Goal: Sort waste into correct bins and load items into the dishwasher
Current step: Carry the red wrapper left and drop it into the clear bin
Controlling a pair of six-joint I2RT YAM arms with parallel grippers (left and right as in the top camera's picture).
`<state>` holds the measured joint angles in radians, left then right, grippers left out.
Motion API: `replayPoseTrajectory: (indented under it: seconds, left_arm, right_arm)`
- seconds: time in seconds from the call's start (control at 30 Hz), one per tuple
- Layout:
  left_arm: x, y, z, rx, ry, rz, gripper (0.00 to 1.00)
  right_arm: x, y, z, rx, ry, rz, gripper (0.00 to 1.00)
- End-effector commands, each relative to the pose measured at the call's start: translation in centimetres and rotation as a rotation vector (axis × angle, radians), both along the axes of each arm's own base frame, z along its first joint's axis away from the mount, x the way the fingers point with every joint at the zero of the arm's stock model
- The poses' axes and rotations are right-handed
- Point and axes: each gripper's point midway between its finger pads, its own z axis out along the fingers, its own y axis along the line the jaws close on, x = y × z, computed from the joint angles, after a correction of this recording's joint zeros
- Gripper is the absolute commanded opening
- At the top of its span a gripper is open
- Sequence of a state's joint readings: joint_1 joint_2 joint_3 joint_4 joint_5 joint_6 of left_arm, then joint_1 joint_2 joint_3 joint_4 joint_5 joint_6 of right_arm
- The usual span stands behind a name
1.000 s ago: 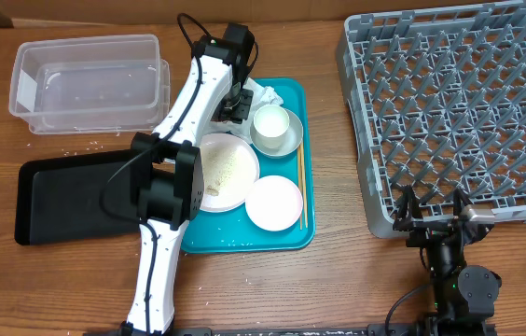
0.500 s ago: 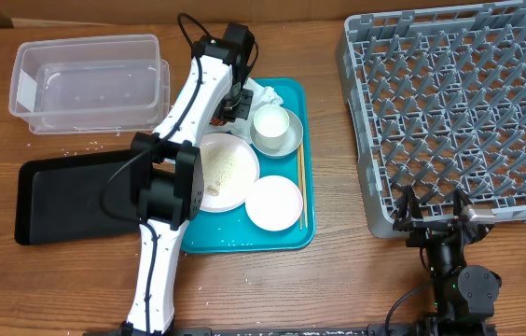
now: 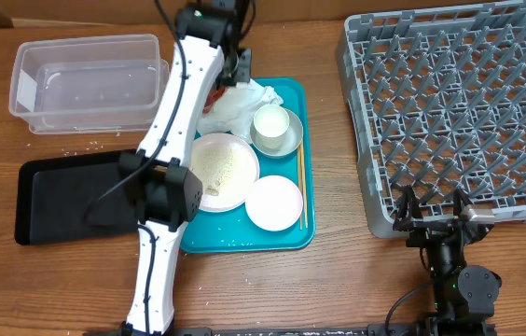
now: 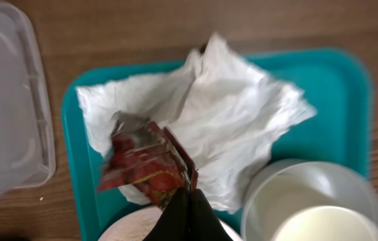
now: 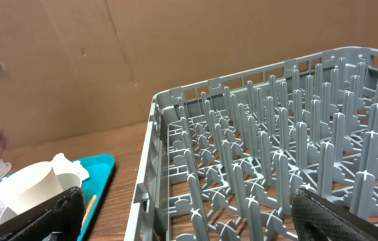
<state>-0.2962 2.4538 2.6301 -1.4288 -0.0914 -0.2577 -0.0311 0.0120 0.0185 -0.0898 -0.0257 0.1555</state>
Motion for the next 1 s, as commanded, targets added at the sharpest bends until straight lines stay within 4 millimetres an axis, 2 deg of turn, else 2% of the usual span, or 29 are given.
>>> replayPoseTrajectory:
  seconds: [0.0, 0.07, 0.13, 0.2, 0.27, 0.33, 0.37, 0.47, 0.7, 0.73, 0.77, 0.8, 0.83, 0.87, 0.9, 0.93, 0.97]
  left_arm:
    - [0.4, 1.2, 8.6, -0.120, -0.183, 0.082, 0.04]
    - [0.5, 2.6, 11.3, -0.137, -0.248, 0.111, 0.04]
    - [0.8, 4.9, 13.8, -0.146, -0.316, 0.163, 0.04]
    - [1.3, 7.4, 15.5, -0.147, -0.375, 0.225, 0.04]
    - [1.8, 10.3, 16.3, -0.159, -0.411, 0.306, 0.04]
    - [2.2, 12.9, 16.4, -0.171, -0.423, 0.387, 0.04]
    - [2.4, 15.3, 16.1, -0.183, -0.425, 0.467, 0.04]
    - [2.5, 18.6, 15.6, -0.189, -0.427, 0.562, 0.04]
    - [3.7, 23.8, 12.9, -0.147, -0.418, 0.659, 0.04]
    - [3.7, 24.5, 12.4, -0.132, -0.410, 0.673, 0.07]
    - [3.7, 25.0, 12.0, -0.118, -0.405, 0.685, 0.13]
    - [3.7, 25.5, 11.4, -0.103, -0.394, 0.697, 0.24]
    - [3.7, 25.8, 11.2, -0.097, -0.391, 0.703, 0.42]
    - [3.8, 26.1, 10.8, -0.089, -0.386, 0.710, 0.79]
    - [3.8, 26.3, 10.7, -0.081, -0.385, 0.715, 0.93]
    - [3.8, 26.5, 10.6, -0.074, -0.386, 0.720, 1.00]
    - [3.8, 26.7, 10.7, -0.065, -0.392, 0.725, 1.00]
  right_arm:
    - [0.0, -0.1, -0.2, -0.007, -0.005, -0.006, 1.00]
    - [0.0, -0.1, -0.2, -0.007, -0.005, -0.006, 1.00]
    - [0.0, -0.1, -0.2, -0.007, -0.005, -0.006, 1.00]
    - [0.0, -0.1, -0.2, -0.007, -0.005, -0.006, 1.00]
    - [0.0, -0.1, -0.2, -0.007, -0.005, -0.006, 1.00]
    - [0.0, -0.1, -0.2, -0.007, -0.005, -0.006, 1.00]
    - [0.0, -0.1, -0.2, -0.007, -0.005, -0.006, 1.00]
    - [0.0, -0.1, -0.2, -0.007, -0.005, -0.006, 1.00]
    - [0.0, -0.1, -0.2, -0.007, -0.005, -0.006, 1.00]
    - [0.0, -0.1, -0.2, -0.007, -0.005, -0.006, 1.00]
    - [0.0, -0.1, -0.2, -0.007, -0.005, -0.006, 1.00]
    - [0.0, -0.1, -0.2, -0.007, -0.005, -0.006, 1.00]
    - [0.0, -0.1, -0.2, -0.007, -0.005, -0.006, 1.00]
    - [0.0, -0.1, -0.2, -0.007, -0.005, -0.006, 1.00]
    - [0.0, -0.1, -0.2, -0.007, -0.005, -0.006, 1.00]
    - [0.0, -0.1, -0.2, -0.007, -0.005, -0.006, 1.00]
    - [0.0, -0.1, -0.2, -0.007, -0.005, -0.006, 1.00]
